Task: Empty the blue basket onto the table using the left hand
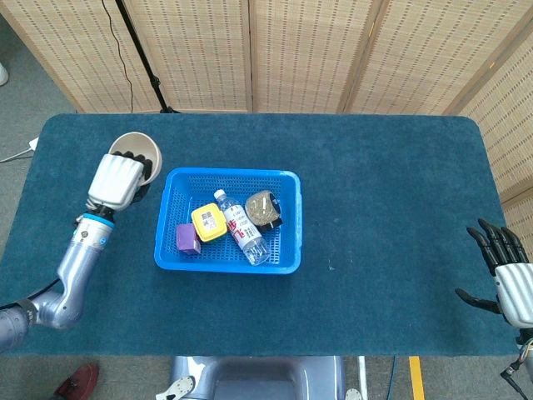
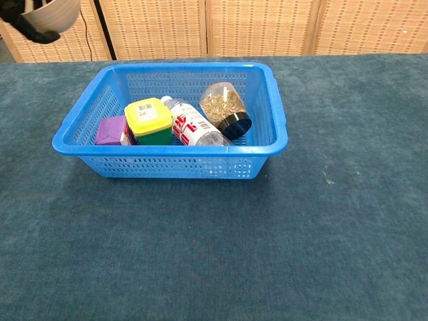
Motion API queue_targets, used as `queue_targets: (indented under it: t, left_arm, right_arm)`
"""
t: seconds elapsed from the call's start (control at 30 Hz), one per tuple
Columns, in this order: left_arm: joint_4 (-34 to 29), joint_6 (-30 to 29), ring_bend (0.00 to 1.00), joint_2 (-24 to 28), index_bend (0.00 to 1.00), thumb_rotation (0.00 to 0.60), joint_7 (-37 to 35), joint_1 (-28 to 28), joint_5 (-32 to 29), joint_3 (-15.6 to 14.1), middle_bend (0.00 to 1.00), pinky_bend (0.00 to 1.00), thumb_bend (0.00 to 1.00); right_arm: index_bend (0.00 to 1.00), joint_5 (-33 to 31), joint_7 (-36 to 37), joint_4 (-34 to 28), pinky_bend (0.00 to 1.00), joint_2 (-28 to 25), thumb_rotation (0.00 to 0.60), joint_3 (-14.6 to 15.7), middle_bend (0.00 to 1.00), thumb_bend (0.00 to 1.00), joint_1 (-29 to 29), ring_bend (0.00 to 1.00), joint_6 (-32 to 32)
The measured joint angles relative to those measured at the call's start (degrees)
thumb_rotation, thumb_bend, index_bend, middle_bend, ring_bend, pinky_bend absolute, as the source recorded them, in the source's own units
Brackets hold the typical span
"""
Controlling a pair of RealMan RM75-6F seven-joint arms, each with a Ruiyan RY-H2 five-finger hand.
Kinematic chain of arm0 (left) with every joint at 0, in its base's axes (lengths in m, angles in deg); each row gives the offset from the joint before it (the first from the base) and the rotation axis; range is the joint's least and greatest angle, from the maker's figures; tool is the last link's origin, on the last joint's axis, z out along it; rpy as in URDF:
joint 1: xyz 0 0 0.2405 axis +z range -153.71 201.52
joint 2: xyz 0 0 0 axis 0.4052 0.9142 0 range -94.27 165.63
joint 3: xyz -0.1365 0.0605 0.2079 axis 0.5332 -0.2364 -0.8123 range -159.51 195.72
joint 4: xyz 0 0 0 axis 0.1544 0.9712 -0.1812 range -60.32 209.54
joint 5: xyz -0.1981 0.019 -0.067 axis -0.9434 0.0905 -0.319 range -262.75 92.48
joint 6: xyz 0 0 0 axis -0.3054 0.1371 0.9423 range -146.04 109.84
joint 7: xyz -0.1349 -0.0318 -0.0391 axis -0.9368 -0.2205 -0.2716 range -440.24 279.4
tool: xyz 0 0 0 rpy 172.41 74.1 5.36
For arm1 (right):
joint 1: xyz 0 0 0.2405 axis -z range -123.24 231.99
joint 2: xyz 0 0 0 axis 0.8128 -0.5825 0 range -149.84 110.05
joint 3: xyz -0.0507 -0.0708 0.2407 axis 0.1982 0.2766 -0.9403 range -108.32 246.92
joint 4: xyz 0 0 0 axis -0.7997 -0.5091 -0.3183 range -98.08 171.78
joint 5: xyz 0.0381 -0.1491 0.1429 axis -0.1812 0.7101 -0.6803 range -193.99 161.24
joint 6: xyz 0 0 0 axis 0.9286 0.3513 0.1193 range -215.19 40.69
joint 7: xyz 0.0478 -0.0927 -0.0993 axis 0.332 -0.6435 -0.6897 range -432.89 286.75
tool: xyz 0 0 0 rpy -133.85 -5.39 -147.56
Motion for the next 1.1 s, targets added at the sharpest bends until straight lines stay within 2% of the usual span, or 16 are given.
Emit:
queue_targets:
  t: [0.13, 0.17, 0.2, 0.23, 0.3, 0.33, 0.4, 0.57, 0.77, 0.9, 1.1]
  left_arm:
    - [6.7, 2.0, 0.46, 0.1, 0.77, 0.600, -6.0, 2.5, -0.4, -2.4, 0.55, 0.55, 0.50]
    - [8.2, 2.6, 0.44, -0.1, 0.75, 0.600, -7.3, 2.9, -0.5, -2.8, 0.52, 0.55, 0.49]
    - [9.8, 3.3, 0.38, -0.5, 0.69, 0.600, -8.6, 3.2, -0.6, -3.2, 0.45, 0.52, 0.46]
    - [11.9, 4.3, 0.32, -1.0, 0.62, 0.600, -10.4, 3.6, -0.8, -3.7, 0.38, 0.47, 0.43]
    - [14.6, 6.1, 0.09, -2.1, 0.28, 0.600, -12.8, 4.1, -1.1, -4.3, 0.11, 0.27, 0.26]
    - [16.0, 7.5, 0.02, -2.6, 0.13, 0.600, -14.3, 4.3, -1.4, -4.6, 0.03, 0.18, 0.18]
    - [17.2, 10.1, 0.00, -3.2, 0.01, 0.600, -16.8, 4.4, -1.6, -4.9, 0.00, 0.08, 0.10]
    - [18.8, 14.4, 0.00, -3.7, 0.00, 0.600, -25.5, 4.2, 0.3, -5.5, 0.00, 0.04, 0.05]
    - [17.2, 11.9, 0.00, -2.3, 0.00, 0.600, -33.1, 4.5, 5.9, -5.3, 0.00, 0.04, 0.05]
    - [12.2, 8.7, 0.00, -0.1, 0.00, 0.600, -35.6, 4.7, 9.4, -5.1, 0.00, 0.04, 0.05]
    - [-1.0, 8.2, 0.00, 4.3, 0.00, 0.600, -35.9, 3.7, 11.8, -4.6, 0.00, 0.04, 0.04]
  right_arm:
    - [0.04, 0.6, -0.5, -0.4, 0.00, -0.1, 0.600, 0.3, 0.00, 0.00, 0.1, 0.00, -0.3]
    - [0.04, 0.7, -0.7, -0.5, 0.00, -0.1, 0.600, 0.4, 0.00, 0.00, 0.1, 0.00, -0.3]
    - [0.04, 0.8, -0.9, -0.6, 0.00, 0.0, 0.600, 0.4, 0.00, 0.00, 0.1, 0.00, -0.2]
    - [0.04, 0.9, -1.0, -0.6, 0.00, 0.0, 0.600, 0.5, 0.00, 0.00, 0.0, 0.00, -0.1]
    - [0.04, 1.1, -1.2, -0.7, 0.00, 0.0, 0.600, 0.7, 0.00, 0.00, 0.0, 0.00, 0.1]
    - [0.04, 1.1, -1.4, -0.8, 0.00, 0.1, 0.600, 0.8, 0.00, 0.00, -0.1, 0.00, 0.2]
    - [0.04, 1.2, -1.9, -0.8, 0.00, 0.2, 0.600, 0.8, 0.00, 0.00, -0.1, 0.00, 0.4]
    - [0.04, 1.0, -2.4, -0.9, 0.00, 0.3, 0.600, 0.9, 0.00, 0.00, -0.2, 0.00, 0.7]
    - [0.04, 0.8, -2.0, -1.0, 0.00, 0.1, 0.600, 0.7, 0.00, 0.00, -0.1, 0.00, 0.4]
    - [0.04, 0.8, -1.6, -1.0, 0.00, 0.0, 0.600, 0.7, 0.00, 0.00, -0.2, 0.00, 0.4]
    - [0.04, 1.0, -1.2, -1.0, 0.00, -0.1, 0.600, 0.8, 0.00, 0.00, -0.2, 0.00, 0.5]
